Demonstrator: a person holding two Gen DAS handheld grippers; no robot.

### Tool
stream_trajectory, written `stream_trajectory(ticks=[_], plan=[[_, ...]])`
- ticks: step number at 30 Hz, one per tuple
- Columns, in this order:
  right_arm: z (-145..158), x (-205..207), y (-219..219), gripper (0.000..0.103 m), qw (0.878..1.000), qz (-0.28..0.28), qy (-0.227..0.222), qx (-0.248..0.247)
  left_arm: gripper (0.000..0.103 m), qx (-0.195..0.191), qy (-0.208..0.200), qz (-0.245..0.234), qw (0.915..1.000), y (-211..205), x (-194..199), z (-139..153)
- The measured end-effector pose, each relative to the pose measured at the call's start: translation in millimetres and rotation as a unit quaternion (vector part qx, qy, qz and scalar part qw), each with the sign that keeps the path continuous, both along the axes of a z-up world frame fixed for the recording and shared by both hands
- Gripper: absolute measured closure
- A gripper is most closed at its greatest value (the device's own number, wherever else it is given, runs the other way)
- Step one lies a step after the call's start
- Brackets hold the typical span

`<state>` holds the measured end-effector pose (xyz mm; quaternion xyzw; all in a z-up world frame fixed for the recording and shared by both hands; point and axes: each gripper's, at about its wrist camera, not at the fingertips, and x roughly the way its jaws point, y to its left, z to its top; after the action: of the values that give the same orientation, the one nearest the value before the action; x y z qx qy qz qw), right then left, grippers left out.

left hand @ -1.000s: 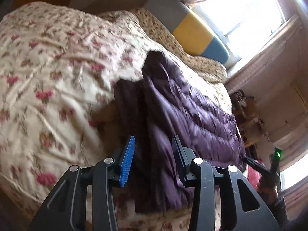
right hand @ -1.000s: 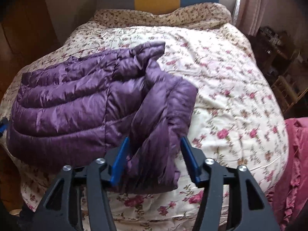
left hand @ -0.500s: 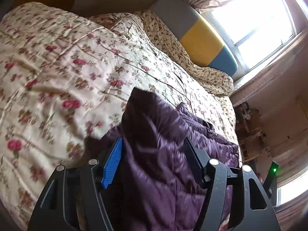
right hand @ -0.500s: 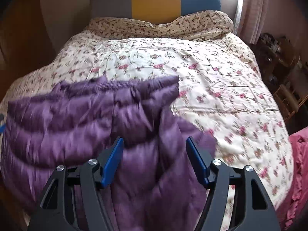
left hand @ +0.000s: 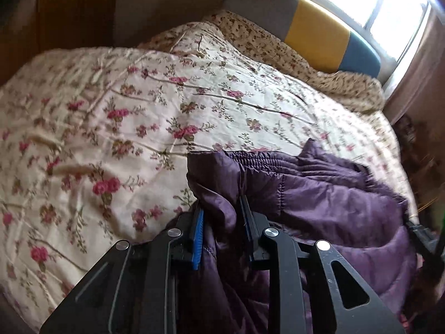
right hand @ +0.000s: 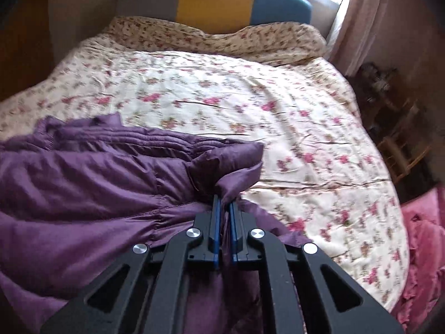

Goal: Fold large clothes

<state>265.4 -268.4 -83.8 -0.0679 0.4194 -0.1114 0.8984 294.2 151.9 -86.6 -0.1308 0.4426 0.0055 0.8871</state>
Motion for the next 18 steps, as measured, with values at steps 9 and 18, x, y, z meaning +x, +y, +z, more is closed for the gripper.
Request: stream_trajectory(ticks=[9,18], plan=[[-42,17,-11,0.098,0.999,-0.032,0.006,0.001,0.075,0.075,-0.012,0.009,0.9970,-17,16,-35],[-42,17,-12,0.097,0.999,-0.033,0.001,0.006,0.058,0.089,-0.015,0.025,0.9956,-20,13,-27]])
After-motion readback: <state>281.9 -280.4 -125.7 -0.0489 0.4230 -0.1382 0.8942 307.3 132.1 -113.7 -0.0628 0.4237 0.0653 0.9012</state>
